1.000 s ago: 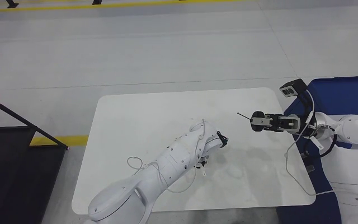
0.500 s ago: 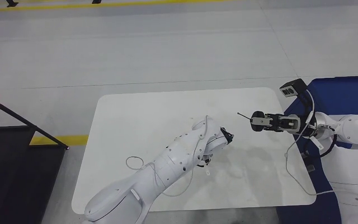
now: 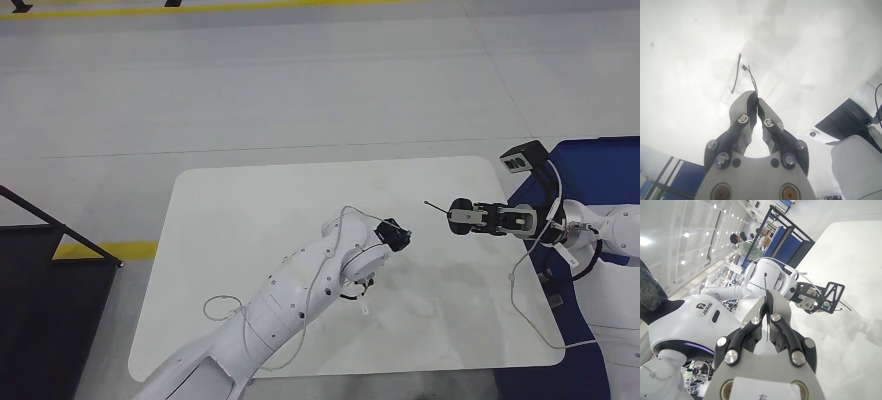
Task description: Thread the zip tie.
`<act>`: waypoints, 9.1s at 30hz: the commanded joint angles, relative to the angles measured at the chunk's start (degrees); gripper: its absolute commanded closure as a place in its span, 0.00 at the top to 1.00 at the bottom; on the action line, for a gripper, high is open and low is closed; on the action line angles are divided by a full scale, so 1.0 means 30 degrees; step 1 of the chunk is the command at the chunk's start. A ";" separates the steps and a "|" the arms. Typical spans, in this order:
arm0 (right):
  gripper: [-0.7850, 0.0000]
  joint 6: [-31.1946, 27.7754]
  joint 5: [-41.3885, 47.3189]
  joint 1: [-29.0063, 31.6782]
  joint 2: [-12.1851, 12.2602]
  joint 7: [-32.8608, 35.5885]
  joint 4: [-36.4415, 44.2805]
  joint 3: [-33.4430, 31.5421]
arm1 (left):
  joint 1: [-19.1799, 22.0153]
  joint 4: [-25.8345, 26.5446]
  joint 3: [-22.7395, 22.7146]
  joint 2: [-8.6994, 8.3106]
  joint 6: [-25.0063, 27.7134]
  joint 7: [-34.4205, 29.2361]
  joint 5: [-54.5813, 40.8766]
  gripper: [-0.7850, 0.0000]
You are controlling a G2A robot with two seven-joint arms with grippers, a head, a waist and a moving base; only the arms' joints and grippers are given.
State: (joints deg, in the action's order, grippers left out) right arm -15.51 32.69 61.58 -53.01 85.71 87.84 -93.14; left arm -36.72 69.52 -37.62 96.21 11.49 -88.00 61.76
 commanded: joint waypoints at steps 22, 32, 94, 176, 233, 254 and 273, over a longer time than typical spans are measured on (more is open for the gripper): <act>0.00 0.0000 0.0000 0.0000 0.0000 0.0000 0.0000 0.0000 | 0.3230 0.0745 0.5438 -0.2435 -0.2633 0.0000 -0.5645 0.21; 0.00 0.0000 0.0000 0.0000 0.0000 0.0000 0.0000 0.0000 | 0.4342 0.2284 0.6190 -0.3225 -0.4098 0.0000 -0.6763 0.21; 0.00 0.0000 0.0000 0.0000 0.0000 0.0000 0.0000 0.0000 | 0.4199 -0.5743 0.6872 0.0789 -0.2260 0.1162 -0.4955 0.21; 0.00 0.0050 -0.0061 0.0138 -0.0012 -0.0510 0.0150 0.0030 | -0.4915 0.8983 -0.5076 -0.4137 -0.1092 0.4995 -0.5603 0.00; 0.00 -0.1917 0.0140 0.0372 0.0354 -0.0997 0.0228 -0.2361 | -0.4271 0.7328 -0.2544 -0.4426 -0.0113 0.6828 -0.4821 0.00; 0.00 -0.1917 0.0140 0.0372 0.0354 -0.0997 0.0228 -0.2361 | -0.4310 0.7380 -0.1014 -0.4345 -0.1808 0.4478 -0.0973 0.00; 0.00 -0.1917 0.0140 0.0372 0.0354 -0.0997 0.0228 -0.2361 | -0.3024 0.4618 -0.0089 -0.3587 -0.1960 0.5120 -0.2399 0.00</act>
State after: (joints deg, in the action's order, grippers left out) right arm -21.26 33.11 62.70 -51.95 82.72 88.52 -100.22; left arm -45.89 83.50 -37.76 85.44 5.46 -72.62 54.74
